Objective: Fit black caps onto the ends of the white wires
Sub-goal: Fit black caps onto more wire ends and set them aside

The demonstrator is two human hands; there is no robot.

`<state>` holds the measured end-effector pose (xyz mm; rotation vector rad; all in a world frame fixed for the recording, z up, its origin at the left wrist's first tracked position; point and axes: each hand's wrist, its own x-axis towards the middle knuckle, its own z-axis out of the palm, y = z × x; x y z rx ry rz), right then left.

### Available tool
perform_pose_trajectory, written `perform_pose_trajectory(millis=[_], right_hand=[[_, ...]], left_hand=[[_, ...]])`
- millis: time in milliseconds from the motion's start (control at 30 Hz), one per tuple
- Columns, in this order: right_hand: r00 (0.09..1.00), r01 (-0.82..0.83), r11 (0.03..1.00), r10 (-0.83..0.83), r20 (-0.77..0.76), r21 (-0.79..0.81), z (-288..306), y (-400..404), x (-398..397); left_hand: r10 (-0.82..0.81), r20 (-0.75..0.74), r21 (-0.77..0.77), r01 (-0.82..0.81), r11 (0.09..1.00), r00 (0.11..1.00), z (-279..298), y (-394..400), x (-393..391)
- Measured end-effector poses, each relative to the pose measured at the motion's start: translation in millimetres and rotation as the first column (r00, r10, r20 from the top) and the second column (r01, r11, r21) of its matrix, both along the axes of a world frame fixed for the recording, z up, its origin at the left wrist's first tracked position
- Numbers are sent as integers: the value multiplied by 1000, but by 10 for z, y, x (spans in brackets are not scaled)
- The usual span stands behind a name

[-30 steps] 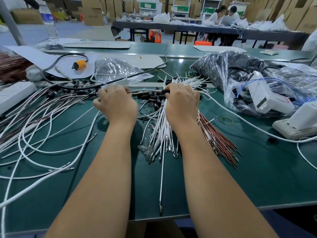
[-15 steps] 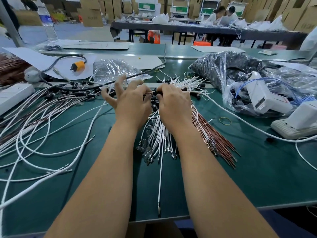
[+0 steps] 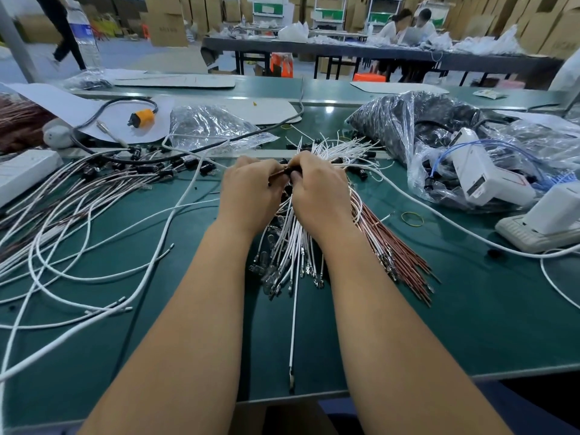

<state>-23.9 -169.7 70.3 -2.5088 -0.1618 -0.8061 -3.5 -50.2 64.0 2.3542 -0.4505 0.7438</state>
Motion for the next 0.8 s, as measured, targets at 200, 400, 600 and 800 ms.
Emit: perform_pose_trajectory(millis=[200, 400, 600, 800], right_hand=[[994, 111, 988, -110, 11, -110, -27, -53, -11], [987, 152, 988, -151, 50, -8, 10, -117, -5], [1000, 25, 993, -24, 11, -111, -25, -31, -26], [1000, 19, 993, -22, -21, -113, -41, -32, -22]], left_hand=[[171, -70, 30, -169, 985, 983, -61, 109, 18], [107, -102, -119, -119, 986, 989, -2, 216, -1], [-50, -169, -180, 19, 984, 984, 4, 152, -40], [35, -94, -188, -52, 981, 995, -12, 155, -21]])
